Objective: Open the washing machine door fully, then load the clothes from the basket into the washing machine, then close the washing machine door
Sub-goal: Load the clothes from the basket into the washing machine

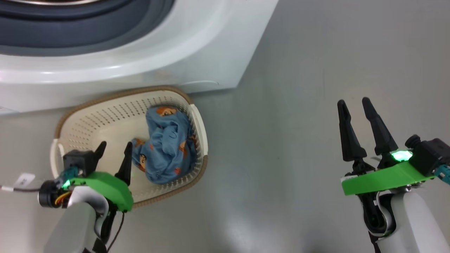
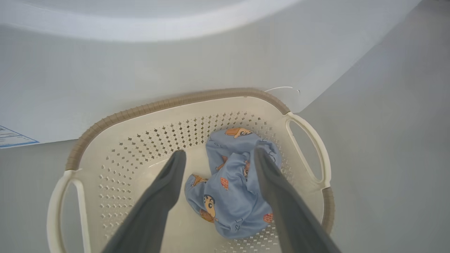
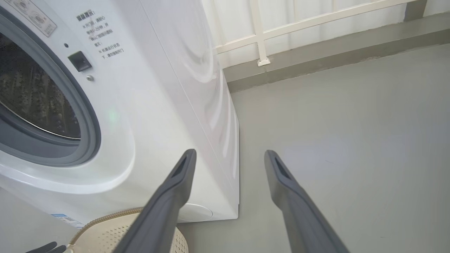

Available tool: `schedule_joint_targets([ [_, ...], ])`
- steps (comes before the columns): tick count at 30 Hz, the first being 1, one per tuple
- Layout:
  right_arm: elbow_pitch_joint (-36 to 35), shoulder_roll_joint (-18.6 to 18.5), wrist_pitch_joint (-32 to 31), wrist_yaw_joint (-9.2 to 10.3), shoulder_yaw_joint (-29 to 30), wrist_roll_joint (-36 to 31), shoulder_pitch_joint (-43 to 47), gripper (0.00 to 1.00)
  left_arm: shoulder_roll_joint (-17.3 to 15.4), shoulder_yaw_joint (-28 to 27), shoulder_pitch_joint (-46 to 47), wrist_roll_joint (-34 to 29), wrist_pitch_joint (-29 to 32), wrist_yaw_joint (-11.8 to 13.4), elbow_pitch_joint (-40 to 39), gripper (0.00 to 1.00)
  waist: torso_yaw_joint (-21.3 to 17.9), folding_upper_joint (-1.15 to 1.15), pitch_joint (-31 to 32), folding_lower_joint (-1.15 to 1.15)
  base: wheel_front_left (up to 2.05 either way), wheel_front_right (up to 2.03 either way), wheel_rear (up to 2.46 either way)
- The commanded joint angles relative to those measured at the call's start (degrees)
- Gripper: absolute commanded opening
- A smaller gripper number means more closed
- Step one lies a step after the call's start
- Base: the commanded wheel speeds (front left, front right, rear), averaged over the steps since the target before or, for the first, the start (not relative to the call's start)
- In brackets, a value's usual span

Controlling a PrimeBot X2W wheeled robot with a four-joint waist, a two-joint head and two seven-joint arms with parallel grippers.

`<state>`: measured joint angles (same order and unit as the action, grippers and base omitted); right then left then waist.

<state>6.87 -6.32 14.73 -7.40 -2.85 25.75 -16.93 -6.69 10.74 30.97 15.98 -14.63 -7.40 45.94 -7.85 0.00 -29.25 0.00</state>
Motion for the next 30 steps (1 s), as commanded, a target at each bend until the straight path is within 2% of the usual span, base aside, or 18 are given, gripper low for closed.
schedule_joint_targets([
  [1,-1.61,0.4,0.27,-0.09,-1.26,-0.08,-0.99,1.0,-2.17,0.81,2.45,1.06,-0.37,-0.08,1.43,1.0,-3.09,0.0,-5.11,0.0,0.0,0.0,0.0],
  [6,-1.78,0.74,0.27,-0.09,-1.82,-0.3,-2.72,1.0,-2.98,5.55,7.1,3.38,-0.37,-0.08,6.08,1.0,-3.84,0.0,-7.88,0.0,0.0,0.0,0.0],
  [14,-2.81,1.24,0.27,-0.09,-3.09,-0.68,-5.81,1.0,-3.75,16.52,14.02,10.19,-0.37,-0.08,12.37,1.0,-5.05,0.0,-12.61,0.0,0.0,0.0,0.0],
  [21,-2.99,1.7,0.27,-0.09,-4.16,-0.84,-6.6,1.0,-5.08,26.08,17.55,17.59,0.38,-0.08,14.98,1.0,-6.14,0.0,-15.39,0.0,0.0,0.0,0.0],
  [30,-3.47,2.18,0.27,-0.09,-4.88,-0.82,-7.55,1.0,-7.36,34.21,21.72,26.46,1.23,-0.09,15.92,1.0,-7.82,0.0,-18.25,0.0,0.0,0.0,0.0],
])
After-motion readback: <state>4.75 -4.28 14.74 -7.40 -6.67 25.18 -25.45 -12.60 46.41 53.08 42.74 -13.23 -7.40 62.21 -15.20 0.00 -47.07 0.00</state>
